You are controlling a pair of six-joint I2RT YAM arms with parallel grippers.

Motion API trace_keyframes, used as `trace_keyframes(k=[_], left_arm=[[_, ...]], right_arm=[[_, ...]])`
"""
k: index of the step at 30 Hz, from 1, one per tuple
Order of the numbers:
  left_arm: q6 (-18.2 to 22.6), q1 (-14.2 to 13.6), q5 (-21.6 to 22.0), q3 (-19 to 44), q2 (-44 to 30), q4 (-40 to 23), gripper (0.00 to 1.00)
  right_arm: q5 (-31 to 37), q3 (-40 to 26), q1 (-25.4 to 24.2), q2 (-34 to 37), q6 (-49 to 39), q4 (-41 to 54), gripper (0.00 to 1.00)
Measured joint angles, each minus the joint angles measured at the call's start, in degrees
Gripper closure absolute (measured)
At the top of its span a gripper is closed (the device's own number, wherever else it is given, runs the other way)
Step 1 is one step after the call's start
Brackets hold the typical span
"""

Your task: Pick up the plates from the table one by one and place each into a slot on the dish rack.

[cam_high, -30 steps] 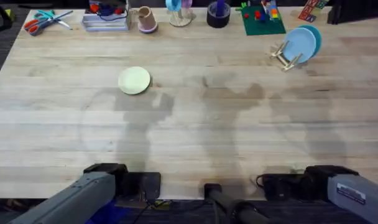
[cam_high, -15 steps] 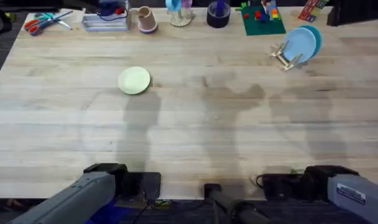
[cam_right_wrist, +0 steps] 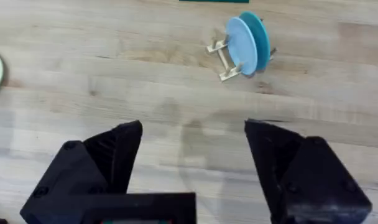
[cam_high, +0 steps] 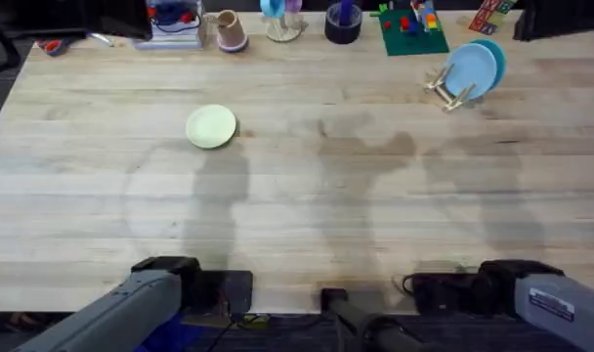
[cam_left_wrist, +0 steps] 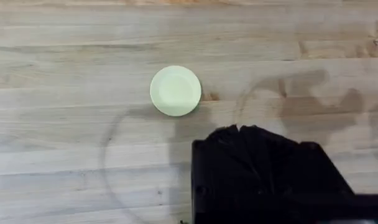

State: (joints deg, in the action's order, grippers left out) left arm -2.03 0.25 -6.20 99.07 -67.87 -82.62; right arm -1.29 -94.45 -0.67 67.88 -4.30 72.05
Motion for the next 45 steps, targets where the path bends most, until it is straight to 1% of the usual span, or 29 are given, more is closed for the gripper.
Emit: trace_keyframes(k=[3, 5, 9, 13, 15, 18, 23, 25, 31, 34, 37, 41, 45], left_arm=[[-0.1, 0.6, -0.3, 0.0, 0.0, -1.1, 0.959], [0.0, 2.0, -1.3, 0.0, 0.0, -1.6, 0.959], [2.2, 7.2, -5.9, 0.0, -0.6, -3.6, 0.958], [6.4, 12.7, -12.3, 0.0, -3.2, -5.4, 0.958], [8.7, 15.0, -15.5, 0.0, -5.1, -6.4, 0.959], [11.7, 17.4, -19.3, 0.0, -8.4, -7.6, 0.958], [17.1, 20.1, -25.6, 0.0, -14.8, -9.0, 0.958], [18.9, 20.8, -27.1, 0.0, -17.0, -9.3, 0.958], [23.3, 22.8, -29.7, -0.2, -21.6, -9.2, 0.958], [25.3, 24.2, -31.5, -2.6, -21.8, -7.9, 0.959], [26.9, 26.3, -33.2, -6.8, -21.8, -5.2, 0.958], [28.1, 28.8, -34.9, -12.3, -21.9, -1.5, 0.959], [29.4, 29.9, -36.0, -15.5, -22.7, -0.1, 0.959]], right_arm=[[0.0, 0.0, 0.0, 0.0, 0.0, 0.0, 0.007], [0.0, 0.0, 0.0, 0.0, 0.0, 0.0, 0.007], [0.0, 0.0, 0.0, 0.0, 0.0, 0.0, 0.007], [0.0, 0.0, 0.0, 0.0, 0.0, 0.0, 0.007], [0.0, 0.0, 0.0, 0.0, 0.0, 0.0, 0.007], [0.0, 0.0, 0.0, 0.0, 0.0, 0.0, 0.007], [0.0, 0.0, 0.0, 0.0, 0.0, 0.0, 0.007], [0.0, 0.0, 0.0, 0.0, 0.0, 0.0, 0.006], [0.0, 0.0, 0.0, 0.0, 0.0, 0.0, 0.007], [0.0, 0.0, 0.0, 0.0, 0.0, 0.1, 0.007], [0.0, 0.0, 0.0, 0.0, 0.0, 0.2, 0.007], [0.0, 0.0, 0.0, 0.0, 0.0, 0.2, 0.007], [0.0, 0.0, 0.0, 0.0, 0.0, 0.2, 0.007]])
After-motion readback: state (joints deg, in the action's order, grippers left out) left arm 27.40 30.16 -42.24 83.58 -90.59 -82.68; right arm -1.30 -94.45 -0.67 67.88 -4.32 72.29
